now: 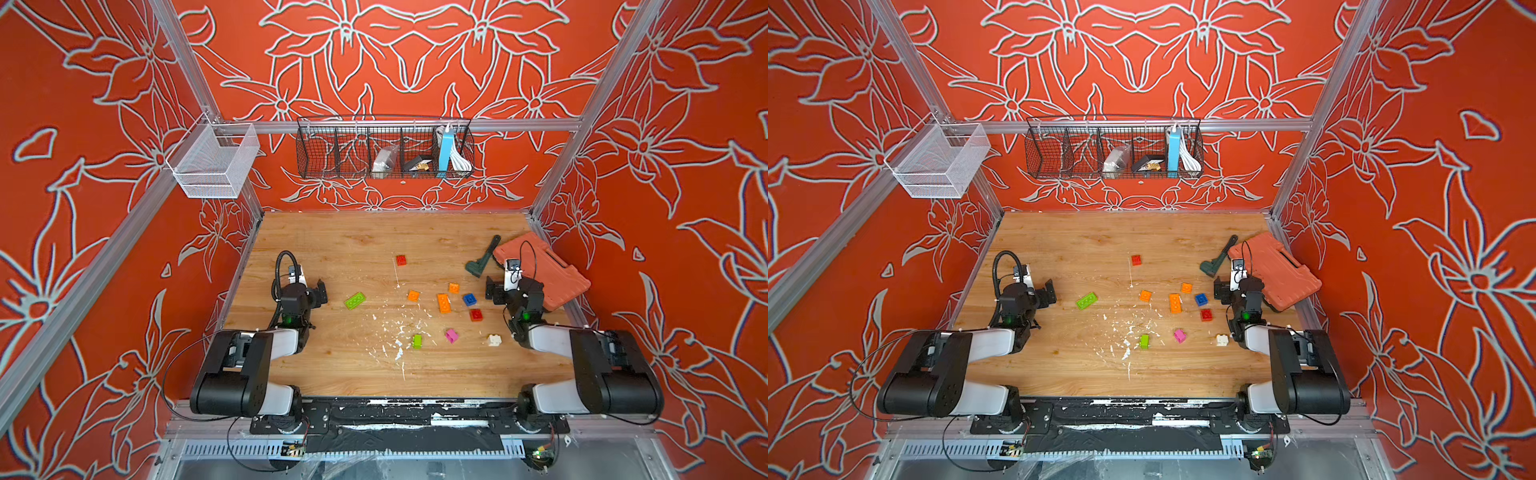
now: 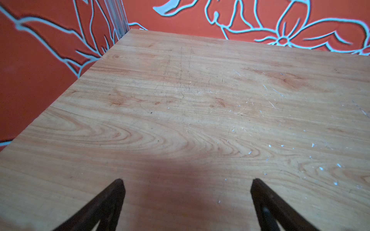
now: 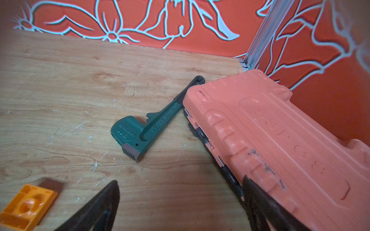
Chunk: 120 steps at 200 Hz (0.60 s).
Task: Assemble the letter r with lego
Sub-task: Pick up the lego brick from the center of the board.
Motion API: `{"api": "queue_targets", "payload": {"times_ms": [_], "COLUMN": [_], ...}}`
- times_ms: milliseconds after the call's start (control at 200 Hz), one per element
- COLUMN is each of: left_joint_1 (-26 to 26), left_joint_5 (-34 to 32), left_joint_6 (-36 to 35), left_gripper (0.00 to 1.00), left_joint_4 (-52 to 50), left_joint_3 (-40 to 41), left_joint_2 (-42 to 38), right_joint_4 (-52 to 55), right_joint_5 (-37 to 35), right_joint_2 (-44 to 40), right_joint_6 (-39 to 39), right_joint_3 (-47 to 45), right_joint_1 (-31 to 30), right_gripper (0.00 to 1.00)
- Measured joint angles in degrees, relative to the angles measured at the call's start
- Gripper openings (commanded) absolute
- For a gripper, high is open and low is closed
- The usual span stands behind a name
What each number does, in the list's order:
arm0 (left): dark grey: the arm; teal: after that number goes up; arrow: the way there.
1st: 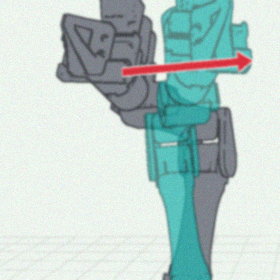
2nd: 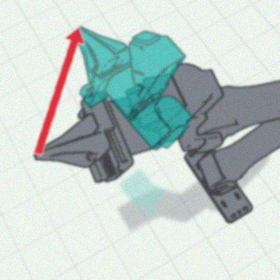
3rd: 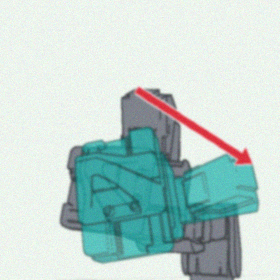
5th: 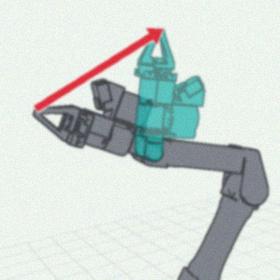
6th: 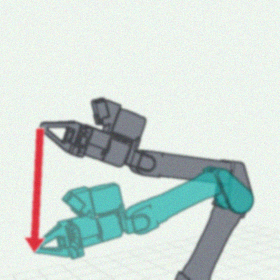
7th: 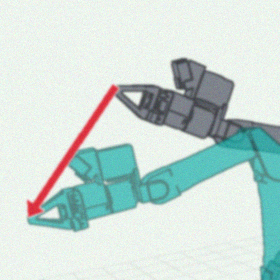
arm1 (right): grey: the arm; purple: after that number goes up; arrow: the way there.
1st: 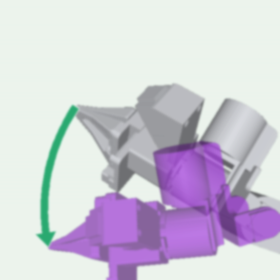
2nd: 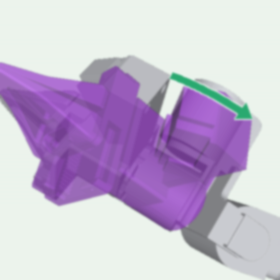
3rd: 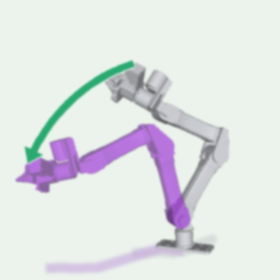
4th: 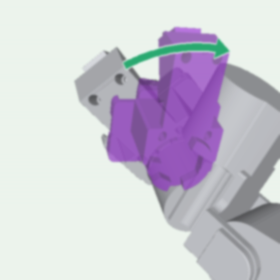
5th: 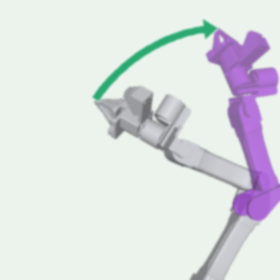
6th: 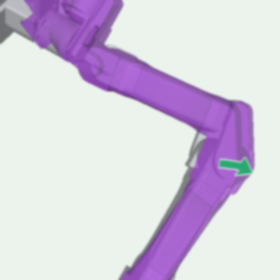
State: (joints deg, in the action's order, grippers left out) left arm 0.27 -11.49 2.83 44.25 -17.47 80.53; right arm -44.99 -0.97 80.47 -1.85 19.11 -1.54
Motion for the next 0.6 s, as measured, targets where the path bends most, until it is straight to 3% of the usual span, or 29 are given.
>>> {"api": "queue_targets", "payload": {"times_ms": [600], "left_joint_1": [-0.3], "left_joint_5": [-0.8], "left_joint_6": [0.0], "left_gripper": [0.99], "left_joint_4": [0.0], "left_joint_3": [0.0], "left_joint_2": [-0.1], "right_joint_4": [0.0], "right_joint_5": [1.7], "right_joint_2": [0.0], "right_joint_6": [0.0], "right_joint_3": [0.0], "right_joint_1": [0.8], "right_gripper": [0.97]}}
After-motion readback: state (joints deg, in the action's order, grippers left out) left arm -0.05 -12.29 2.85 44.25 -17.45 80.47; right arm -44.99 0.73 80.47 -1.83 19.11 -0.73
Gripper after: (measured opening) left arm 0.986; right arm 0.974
